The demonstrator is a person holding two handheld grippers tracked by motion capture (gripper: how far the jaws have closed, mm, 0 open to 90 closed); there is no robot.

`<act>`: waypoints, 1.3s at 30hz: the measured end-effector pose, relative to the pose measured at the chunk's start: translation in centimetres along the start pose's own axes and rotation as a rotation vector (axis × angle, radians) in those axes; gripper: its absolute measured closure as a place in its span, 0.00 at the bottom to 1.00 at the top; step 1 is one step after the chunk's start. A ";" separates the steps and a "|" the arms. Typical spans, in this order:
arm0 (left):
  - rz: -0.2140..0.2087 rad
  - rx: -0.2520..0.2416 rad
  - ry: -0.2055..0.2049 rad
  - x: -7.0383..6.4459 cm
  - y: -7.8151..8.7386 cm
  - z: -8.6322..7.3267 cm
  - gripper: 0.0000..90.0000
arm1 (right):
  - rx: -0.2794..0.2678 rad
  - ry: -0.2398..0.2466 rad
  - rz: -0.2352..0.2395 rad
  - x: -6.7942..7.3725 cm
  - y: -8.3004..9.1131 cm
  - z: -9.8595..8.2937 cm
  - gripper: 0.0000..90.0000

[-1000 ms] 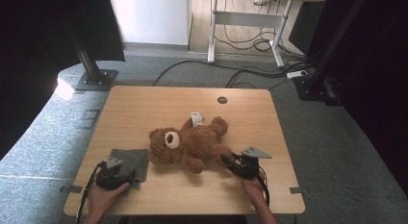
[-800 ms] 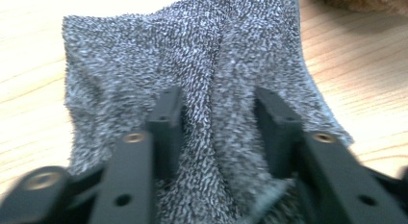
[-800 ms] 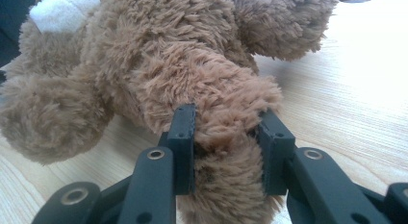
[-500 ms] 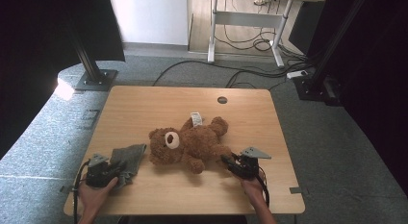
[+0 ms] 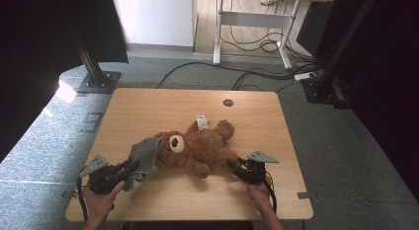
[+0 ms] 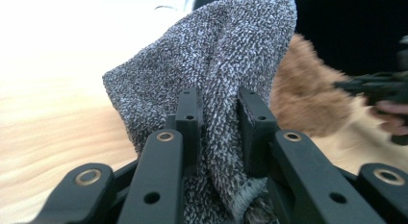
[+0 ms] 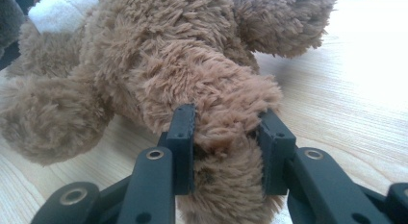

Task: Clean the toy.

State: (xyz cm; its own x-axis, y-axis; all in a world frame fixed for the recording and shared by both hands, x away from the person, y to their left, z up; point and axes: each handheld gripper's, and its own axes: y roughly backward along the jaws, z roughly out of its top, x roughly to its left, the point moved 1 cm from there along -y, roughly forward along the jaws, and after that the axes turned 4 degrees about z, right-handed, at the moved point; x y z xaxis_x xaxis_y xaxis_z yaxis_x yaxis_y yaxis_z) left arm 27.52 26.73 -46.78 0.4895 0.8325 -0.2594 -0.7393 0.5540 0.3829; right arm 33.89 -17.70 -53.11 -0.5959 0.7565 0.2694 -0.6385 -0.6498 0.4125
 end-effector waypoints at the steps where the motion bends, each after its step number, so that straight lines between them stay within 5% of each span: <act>1: -0.014 -0.005 -0.007 -0.5 -0.2 0.4 0.81 | -0.001 0.000 0.000 0.0 0.0 0.0 0.72; 9: -0.164 -0.047 -0.051 -4.5 -2.9 3.5 0.81 | -0.003 -0.008 0.004 -0.1 -0.1 -0.1 0.72; 23: -0.242 0.080 -0.138 -10.0 -12.9 5.0 0.81 | -0.011 -0.018 0.013 -0.2 -0.3 0.0 0.72; 32: -0.290 0.204 -0.235 -14.9 -18.1 3.1 0.81 | -0.031 -0.036 0.021 -0.4 -0.3 0.2 0.73; 39: -0.258 0.256 -0.252 -15.2 -19.8 1.2 0.81 | -0.035 -0.033 0.029 -0.4 -0.1 0.2 0.75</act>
State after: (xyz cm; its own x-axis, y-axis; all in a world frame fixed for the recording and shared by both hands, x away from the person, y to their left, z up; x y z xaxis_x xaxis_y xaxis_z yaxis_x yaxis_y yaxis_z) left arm 35.31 3.14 -49.36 0.7642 0.6240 -0.1634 -0.4548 0.7009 0.5495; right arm 34.31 -17.92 -53.07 -0.5986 0.7389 0.3096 -0.6382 -0.6734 0.3732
